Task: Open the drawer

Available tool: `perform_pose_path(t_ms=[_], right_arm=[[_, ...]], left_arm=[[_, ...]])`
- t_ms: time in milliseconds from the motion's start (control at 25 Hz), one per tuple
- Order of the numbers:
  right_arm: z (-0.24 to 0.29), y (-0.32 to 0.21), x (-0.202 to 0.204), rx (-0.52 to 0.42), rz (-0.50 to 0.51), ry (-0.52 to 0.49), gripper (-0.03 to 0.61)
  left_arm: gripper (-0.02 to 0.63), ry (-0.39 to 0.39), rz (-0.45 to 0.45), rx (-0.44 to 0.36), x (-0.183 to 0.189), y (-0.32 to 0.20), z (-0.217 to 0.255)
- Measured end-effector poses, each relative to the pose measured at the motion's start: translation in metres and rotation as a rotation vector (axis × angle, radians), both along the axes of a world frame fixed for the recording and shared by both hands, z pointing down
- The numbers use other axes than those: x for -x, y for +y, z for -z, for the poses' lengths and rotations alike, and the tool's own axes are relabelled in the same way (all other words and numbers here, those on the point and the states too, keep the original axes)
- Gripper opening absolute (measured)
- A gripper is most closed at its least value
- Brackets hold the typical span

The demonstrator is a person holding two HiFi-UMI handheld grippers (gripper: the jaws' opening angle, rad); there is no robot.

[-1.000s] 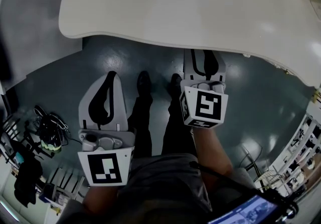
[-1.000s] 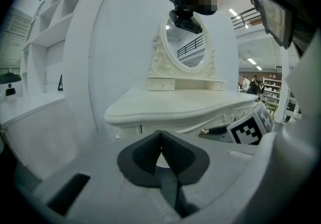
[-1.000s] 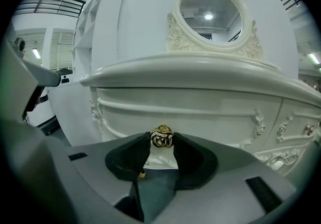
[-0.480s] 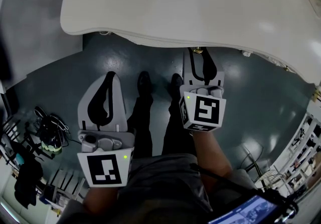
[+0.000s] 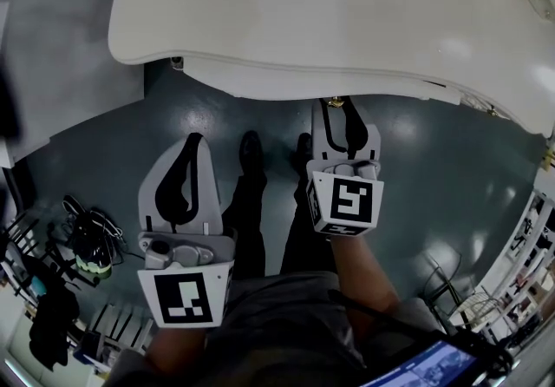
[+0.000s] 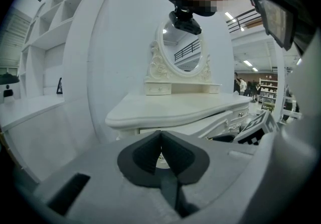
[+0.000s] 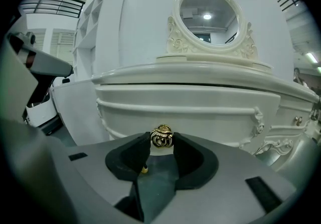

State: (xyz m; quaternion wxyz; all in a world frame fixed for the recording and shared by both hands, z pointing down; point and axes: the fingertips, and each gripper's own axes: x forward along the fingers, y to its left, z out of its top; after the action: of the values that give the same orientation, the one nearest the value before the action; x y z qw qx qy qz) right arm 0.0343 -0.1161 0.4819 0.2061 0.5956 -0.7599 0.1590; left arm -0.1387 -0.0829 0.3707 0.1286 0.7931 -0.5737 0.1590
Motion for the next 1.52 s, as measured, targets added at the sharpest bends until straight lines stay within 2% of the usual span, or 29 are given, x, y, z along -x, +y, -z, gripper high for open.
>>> perform_pose_path(t_ms=[400,760,1080,1520], right_arm=[[0.007,0.023,-0.013,0.0,-0.016,-0.006,0.147],[-0.002,0.037,0.002,0.009,-0.036,0.005,0.147],[-0.001,0.047,0.001,0.012,-0.056,0.009,0.147],[0.002,0.069,0.006,0.019,-0.04,-0.012,0.147]], left_arm=[[0.015,0.01,-0.035,-0.036,-0.014,0.008,0.017],[0.015,0.041,-0.095,-0.05,-0.002,0.017,0.013],[0.015,0.053,-0.105,-0.064,0.001,0.019,0.02],[0.015,0.039,-0.112,-0.076,-0.015,0.038,0.028]])
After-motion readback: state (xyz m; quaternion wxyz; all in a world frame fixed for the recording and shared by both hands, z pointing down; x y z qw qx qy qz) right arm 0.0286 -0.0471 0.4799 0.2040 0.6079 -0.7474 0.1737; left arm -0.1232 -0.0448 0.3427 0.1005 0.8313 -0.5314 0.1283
